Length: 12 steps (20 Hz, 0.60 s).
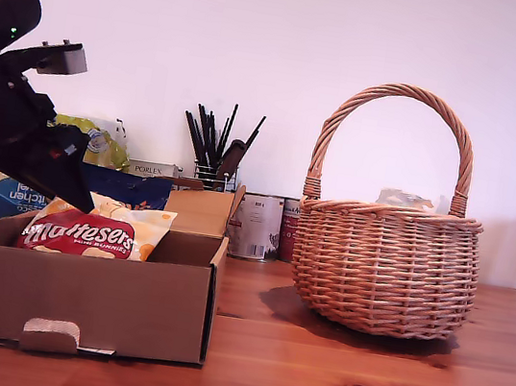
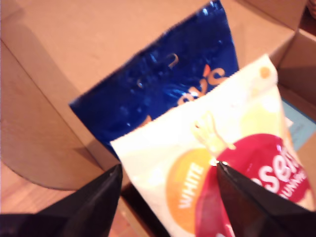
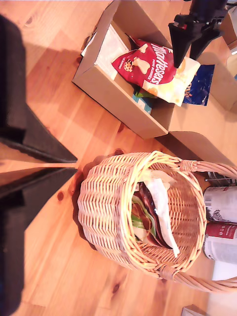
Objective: Move the bags of Easter eggs from the cardboard box on the left into the woven basket on the right side.
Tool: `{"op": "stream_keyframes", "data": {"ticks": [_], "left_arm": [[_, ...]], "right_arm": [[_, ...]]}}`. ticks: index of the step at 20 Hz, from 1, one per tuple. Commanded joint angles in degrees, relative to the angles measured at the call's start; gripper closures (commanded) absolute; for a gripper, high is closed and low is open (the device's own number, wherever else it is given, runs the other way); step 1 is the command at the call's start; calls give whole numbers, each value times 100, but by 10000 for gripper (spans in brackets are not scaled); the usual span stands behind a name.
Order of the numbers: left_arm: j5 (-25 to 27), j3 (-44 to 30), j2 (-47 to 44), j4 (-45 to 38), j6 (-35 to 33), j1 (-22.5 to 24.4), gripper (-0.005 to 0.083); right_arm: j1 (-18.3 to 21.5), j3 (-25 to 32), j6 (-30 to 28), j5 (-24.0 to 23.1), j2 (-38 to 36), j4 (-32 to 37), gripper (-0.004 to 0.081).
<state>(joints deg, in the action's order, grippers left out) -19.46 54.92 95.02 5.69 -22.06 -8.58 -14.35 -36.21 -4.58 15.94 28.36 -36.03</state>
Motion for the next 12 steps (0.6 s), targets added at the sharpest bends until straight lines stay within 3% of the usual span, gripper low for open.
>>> {"op": "stream_keyframes", "data": {"ticks": [1,9,12], "left_arm": [[-269,31,33,131,-42,44,223],[-2127,72,33,688,-308,-7,236],[-2277,72,33,1060,-498,-74,240]], "right_arm": [[-26,-66,-20,0,17,61,783],[-24,-66,-20,0,111,61,783],[-24,-66,-20,0,111,63,783]]}}
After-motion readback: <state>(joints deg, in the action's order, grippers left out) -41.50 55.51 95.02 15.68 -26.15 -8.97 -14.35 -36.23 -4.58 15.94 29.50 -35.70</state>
